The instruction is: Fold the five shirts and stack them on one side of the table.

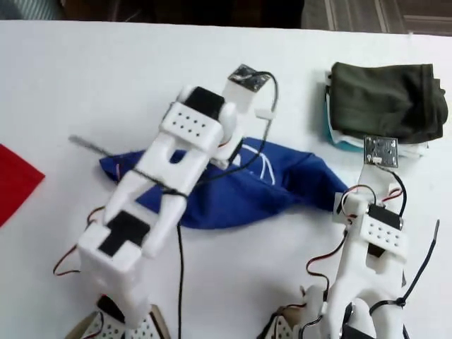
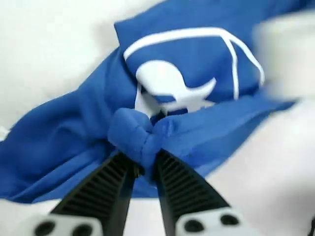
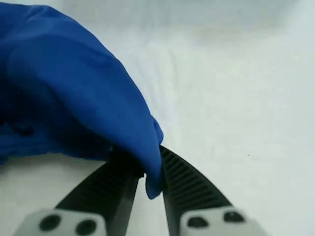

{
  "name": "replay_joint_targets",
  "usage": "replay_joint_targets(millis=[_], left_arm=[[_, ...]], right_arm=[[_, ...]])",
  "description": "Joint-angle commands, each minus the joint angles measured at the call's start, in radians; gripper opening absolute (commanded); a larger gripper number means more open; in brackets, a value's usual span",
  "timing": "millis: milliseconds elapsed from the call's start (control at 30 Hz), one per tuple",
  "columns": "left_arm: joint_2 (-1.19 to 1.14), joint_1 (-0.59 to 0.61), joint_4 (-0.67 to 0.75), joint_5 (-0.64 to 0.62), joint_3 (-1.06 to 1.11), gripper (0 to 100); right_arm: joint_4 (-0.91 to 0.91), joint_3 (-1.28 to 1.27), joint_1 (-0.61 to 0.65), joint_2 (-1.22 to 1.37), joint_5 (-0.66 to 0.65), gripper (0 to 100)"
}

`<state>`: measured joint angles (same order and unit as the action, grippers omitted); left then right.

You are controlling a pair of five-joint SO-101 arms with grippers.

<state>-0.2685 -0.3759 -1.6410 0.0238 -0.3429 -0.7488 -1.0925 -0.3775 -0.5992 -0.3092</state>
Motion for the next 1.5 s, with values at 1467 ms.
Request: replay_joint_targets(millis=[1467], left_arm=[[0.377,0.279,0.126,0.517,0.530,28]], right_arm=[[-0.018,-0.261,0.177,-0.484,-0.008,1.9]])
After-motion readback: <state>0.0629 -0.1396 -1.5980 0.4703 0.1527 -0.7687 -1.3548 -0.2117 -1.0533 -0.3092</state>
